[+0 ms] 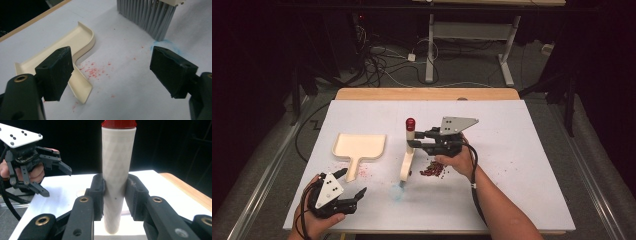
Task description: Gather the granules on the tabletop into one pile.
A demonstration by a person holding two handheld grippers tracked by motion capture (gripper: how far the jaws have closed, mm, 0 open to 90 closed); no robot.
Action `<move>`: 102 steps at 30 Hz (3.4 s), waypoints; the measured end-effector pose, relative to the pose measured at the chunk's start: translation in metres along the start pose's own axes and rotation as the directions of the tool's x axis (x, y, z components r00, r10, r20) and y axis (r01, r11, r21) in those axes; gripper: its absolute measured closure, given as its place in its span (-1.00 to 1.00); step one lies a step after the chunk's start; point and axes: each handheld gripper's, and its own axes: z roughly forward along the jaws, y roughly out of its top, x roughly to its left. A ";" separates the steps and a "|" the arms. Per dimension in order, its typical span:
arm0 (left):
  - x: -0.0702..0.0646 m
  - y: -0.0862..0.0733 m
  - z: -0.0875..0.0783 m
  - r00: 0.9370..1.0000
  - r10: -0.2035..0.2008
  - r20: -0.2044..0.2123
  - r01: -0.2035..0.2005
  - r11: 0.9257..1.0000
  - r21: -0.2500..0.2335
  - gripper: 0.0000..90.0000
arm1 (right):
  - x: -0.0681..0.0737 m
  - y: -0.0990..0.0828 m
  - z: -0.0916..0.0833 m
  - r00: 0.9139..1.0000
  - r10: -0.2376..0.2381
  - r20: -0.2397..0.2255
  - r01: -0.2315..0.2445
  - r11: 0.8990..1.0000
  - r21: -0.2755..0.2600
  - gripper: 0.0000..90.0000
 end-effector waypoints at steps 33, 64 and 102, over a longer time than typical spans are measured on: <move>0.000 0.002 0.005 0.999 0.029 0.018 -0.029 1.000 0.007 -0.60 | -0.008 -0.009 -0.017 0.996 0.047 0.081 -0.044 0.998 -0.035 0.56; -0.003 0.005 0.009 0.998 0.045 0.039 -0.045 0.999 0.023 -0.60 | -0.013 -0.001 -0.053 0.920 0.084 0.384 -0.053 0.994 -0.091 0.57; -0.006 0.008 0.014 0.996 0.052 0.069 -0.054 0.998 0.032 -0.60 | 0.065 -0.013 -0.040 0.647 0.135 0.751 -0.104 0.991 -0.088 0.56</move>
